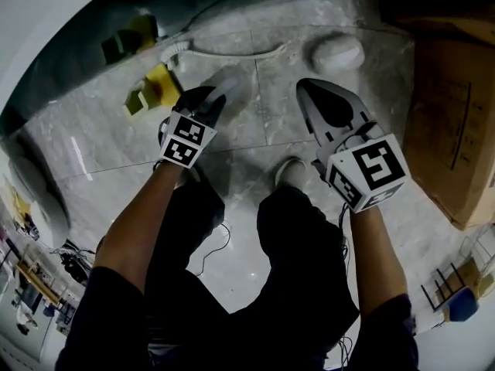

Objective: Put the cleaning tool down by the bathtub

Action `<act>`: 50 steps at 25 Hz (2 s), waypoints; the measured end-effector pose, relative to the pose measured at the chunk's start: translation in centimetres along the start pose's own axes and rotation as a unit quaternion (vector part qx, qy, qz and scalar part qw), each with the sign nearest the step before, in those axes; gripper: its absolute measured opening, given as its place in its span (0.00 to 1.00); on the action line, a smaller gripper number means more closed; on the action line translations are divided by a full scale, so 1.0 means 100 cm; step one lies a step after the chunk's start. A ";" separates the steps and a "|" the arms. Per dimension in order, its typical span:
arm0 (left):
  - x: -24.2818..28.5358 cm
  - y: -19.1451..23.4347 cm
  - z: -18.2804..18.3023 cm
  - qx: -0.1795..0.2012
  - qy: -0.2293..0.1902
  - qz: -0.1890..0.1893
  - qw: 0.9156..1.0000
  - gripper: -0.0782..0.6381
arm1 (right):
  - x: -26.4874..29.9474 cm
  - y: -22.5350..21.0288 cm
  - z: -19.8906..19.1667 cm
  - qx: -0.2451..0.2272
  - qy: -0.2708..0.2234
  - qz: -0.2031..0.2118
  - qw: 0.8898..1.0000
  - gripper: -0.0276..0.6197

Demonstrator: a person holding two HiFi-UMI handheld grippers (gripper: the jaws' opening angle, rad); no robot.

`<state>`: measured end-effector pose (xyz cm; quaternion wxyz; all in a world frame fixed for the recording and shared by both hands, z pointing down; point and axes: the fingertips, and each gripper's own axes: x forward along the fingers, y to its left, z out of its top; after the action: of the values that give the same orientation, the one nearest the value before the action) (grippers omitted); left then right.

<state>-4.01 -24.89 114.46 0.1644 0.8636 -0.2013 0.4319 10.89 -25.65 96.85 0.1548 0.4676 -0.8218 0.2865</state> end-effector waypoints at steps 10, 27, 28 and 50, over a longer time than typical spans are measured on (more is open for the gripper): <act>0.056 0.019 -0.049 -0.026 0.036 0.021 0.999 0.26 | 0.009 -0.013 -0.022 0.007 0.005 0.005 1.000 0.05; -0.031 0.004 -0.004 -0.042 0.044 0.017 0.998 0.36 | -0.023 0.029 0.007 0.028 0.038 0.004 0.999 0.05; -0.044 0.000 0.005 -0.036 0.040 0.016 0.998 0.36 | -0.029 0.034 0.013 0.029 0.041 0.004 0.999 0.05; -0.331 -0.004 0.242 -0.016 -0.109 0.060 0.992 0.36 | -0.132 0.132 0.236 0.012 0.009 -0.009 1.000 0.05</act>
<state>-5.41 -28.78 73.71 0.1287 0.8892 -0.2764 0.3412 6.68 -25.99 67.04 0.1588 0.4745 -0.8125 0.2992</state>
